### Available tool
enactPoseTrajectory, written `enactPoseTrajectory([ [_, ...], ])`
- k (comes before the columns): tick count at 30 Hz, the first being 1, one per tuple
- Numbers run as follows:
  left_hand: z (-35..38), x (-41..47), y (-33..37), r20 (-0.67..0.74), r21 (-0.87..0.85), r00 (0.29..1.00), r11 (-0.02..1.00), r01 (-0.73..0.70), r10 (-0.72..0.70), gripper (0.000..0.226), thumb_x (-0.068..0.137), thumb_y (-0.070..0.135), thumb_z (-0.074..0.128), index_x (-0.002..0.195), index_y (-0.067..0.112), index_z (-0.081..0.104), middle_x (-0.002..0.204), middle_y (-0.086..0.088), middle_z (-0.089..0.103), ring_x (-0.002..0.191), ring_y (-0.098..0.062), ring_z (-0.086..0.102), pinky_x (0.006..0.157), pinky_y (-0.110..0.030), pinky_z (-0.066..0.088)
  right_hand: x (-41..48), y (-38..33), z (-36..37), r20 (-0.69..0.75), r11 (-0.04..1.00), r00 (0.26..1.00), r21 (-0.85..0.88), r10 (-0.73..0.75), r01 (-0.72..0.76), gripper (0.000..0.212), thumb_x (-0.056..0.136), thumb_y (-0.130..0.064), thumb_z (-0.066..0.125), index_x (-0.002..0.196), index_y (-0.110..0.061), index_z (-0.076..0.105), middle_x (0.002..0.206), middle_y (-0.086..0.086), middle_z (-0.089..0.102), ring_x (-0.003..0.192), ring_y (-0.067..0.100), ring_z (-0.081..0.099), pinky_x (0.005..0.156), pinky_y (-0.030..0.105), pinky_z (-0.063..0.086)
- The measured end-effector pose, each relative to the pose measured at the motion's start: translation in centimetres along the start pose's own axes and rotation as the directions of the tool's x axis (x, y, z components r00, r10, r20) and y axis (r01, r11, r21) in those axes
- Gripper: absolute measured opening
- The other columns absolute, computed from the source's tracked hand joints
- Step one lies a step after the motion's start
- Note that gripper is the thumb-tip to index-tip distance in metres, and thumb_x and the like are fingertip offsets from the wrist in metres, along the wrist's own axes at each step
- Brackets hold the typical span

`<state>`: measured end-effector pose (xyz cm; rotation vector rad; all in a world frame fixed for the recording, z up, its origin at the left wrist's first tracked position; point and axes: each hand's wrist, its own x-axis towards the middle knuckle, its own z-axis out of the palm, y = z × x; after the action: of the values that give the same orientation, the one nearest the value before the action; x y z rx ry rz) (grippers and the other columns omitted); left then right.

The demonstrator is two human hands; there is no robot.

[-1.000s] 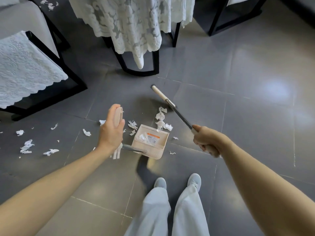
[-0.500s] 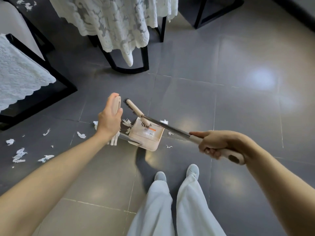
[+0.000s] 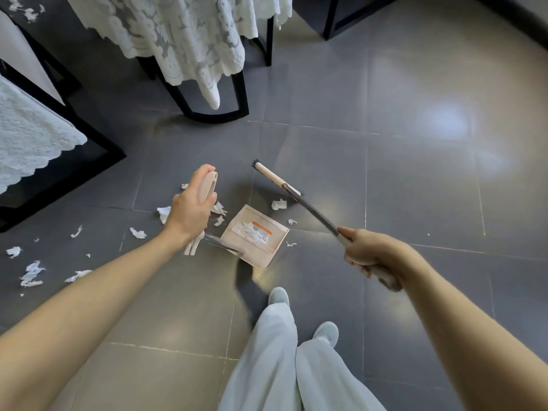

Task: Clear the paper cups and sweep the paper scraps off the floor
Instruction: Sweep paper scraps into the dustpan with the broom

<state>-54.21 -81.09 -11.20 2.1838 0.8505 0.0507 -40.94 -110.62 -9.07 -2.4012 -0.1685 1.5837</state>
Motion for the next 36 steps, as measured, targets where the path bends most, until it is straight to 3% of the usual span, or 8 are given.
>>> enactPoseTrajectory([
  [4,0.1,0.0,-0.3,-0.02,0.018,0.999,0.999,0.028,-0.027,0.043,0.095,0.019,0.048,0.124,0.049,0.04,0.067,-0.001,0.051,0.073,-0.04,0.054,0.069,-0.049,0.053,0.1,-0.9,4.4,0.113,0.991,0.993,0.133,-0.034,0.019,0.06,0.085,0.001,0.039,0.14,-0.021,0.038,0.054,0.006,0.051,0.037,0.016,0.044,0.045,0.025,0.04],
  [8,0.2,-0.8,0.0,-0.036,0.009,0.999,1.0,0.02,-0.02,0.039,0.096,0.018,0.047,0.124,0.044,0.043,0.063,-0.004,0.05,0.055,-0.032,0.049,0.061,-0.04,0.05,-1.5,-0.7,5.0,0.273,0.908,0.961,0.412,-0.037,-0.082,0.045,0.091,0.006,0.037,0.122,-0.025,0.047,0.054,0.003,0.038,0.032,0.008,0.032,0.035,0.014,0.031],
  [13,0.6,-3.6,0.1,-0.024,0.02,1.0,1.0,-0.009,0.01,0.039,0.096,0.017,0.047,0.124,0.044,0.041,0.064,-0.002,0.05,0.057,-0.029,0.048,0.064,-0.045,0.05,-4.7,1.8,4.0,0.255,0.841,0.965,0.533,-0.054,-0.093,0.054,0.092,0.008,0.043,0.12,-0.039,0.043,0.043,-0.002,0.035,0.029,0.007,0.03,0.032,0.012,0.027],
  [19,0.7,-9.2,-0.2,-0.016,0.042,1.0,0.999,-0.014,0.015,0.042,0.095,0.022,0.048,0.124,0.052,0.039,0.082,-0.009,0.056,0.08,-0.04,0.057,0.074,-0.051,0.053,-8.6,5.5,5.4,0.114,0.844,0.989,0.536,-0.096,0.02,0.058,0.091,0.01,0.043,0.136,-0.026,0.046,0.043,-0.001,0.036,0.03,0.008,0.031,0.033,0.013,0.027],
  [24,0.5,-15.1,-0.4,-0.034,0.011,0.999,1.0,-0.016,0.017,0.041,0.096,0.02,0.048,0.123,0.05,0.041,0.079,-0.007,0.055,0.073,-0.032,0.051,0.064,-0.036,0.047,-10.6,9.9,7.6,0.058,0.797,0.995,0.603,-0.083,0.031,0.048,0.091,0.011,0.039,0.134,-0.01,0.045,0.048,0.0,0.033,0.032,0.007,0.029,0.032,0.012,0.025],
  [27,1.1,-18.6,-0.7,-0.006,0.005,1.0,1.0,-0.002,0.002,0.041,0.097,0.018,0.048,0.126,0.045,0.043,0.069,-0.003,0.052,0.057,-0.024,0.049,0.061,-0.031,0.043,-11.3,12.5,10.0,0.03,0.769,0.999,0.64,-0.023,-0.002,0.058,0.091,0.011,0.039,0.139,-0.022,0.043,0.054,0.001,0.034,0.031,0.007,0.029,0.032,0.013,0.027],
  [32,3.3,-21.4,-1.6,0.016,0.003,1.0,1.0,0.009,-0.009,0.043,0.095,0.015,0.049,0.122,0.048,0.043,0.072,-0.002,0.053,0.068,-0.032,0.054,0.063,-0.036,0.045,-10.1,15.2,15.4,-0.03,0.866,1.0,0.5,-0.006,0.02,0.052,0.09,0.003,0.037,0.139,-0.014,0.041,0.055,0.006,0.043,0.038,0.014,0.037,0.038,0.021,0.035],
  [36,4.4,-21.4,-2.3,-0.044,-0.035,0.999,0.999,0.03,-0.031,0.043,0.094,0.014,0.049,0.118,0.049,0.043,0.079,0.006,0.055,0.074,-0.033,0.053,0.071,-0.043,0.049,-9.8,13.8,19.8,0.087,0.909,0.995,0.417,-0.044,0.004,0.061,0.082,0.002,0.041,0.14,-0.017,0.038,0.054,0.005,0.051,0.043,0.016,0.046,0.051,0.031,0.041],
])
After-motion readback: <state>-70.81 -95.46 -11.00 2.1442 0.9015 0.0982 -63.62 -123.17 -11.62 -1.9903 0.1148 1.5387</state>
